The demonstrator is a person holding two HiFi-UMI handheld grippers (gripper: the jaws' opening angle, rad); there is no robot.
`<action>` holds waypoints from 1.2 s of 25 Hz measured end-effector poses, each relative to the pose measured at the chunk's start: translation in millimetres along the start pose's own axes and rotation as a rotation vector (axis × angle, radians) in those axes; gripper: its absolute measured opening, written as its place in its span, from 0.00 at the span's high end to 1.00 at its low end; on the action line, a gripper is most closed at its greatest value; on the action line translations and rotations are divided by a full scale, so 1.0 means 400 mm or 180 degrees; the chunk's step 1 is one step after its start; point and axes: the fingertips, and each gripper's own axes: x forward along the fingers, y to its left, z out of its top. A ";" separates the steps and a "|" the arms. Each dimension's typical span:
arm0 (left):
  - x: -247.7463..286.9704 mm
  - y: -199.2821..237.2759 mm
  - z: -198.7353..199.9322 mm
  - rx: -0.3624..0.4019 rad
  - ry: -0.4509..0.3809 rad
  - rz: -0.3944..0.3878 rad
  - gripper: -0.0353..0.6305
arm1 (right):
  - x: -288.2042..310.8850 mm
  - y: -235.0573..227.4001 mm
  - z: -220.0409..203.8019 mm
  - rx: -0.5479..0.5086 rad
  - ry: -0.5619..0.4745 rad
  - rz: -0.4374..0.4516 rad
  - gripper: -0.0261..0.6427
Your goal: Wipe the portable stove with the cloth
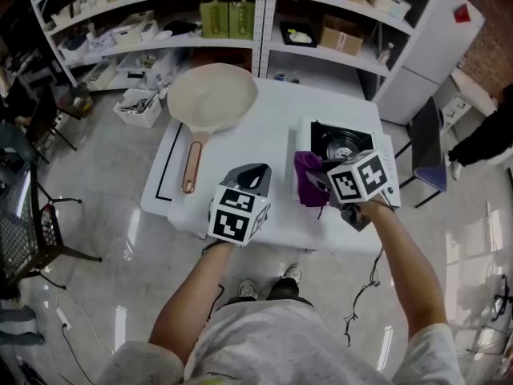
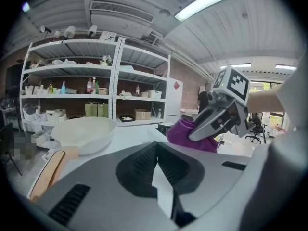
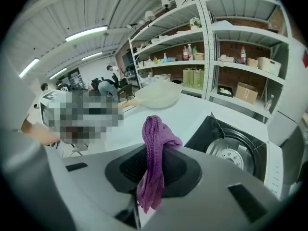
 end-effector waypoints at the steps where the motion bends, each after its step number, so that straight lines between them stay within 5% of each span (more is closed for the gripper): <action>1: 0.004 0.000 0.002 -0.0002 0.0000 0.0007 0.94 | 0.004 -0.007 0.006 0.0027 0.0013 -0.0007 0.87; 19: 0.081 0.000 0.045 -0.0017 0.0007 0.0243 0.94 | 0.071 -0.100 0.087 0.0160 0.0323 0.0341 0.87; 30: 0.131 -0.007 0.052 -0.0062 0.0099 0.0425 0.94 | 0.099 -0.188 0.139 -0.0067 0.0365 0.0412 0.87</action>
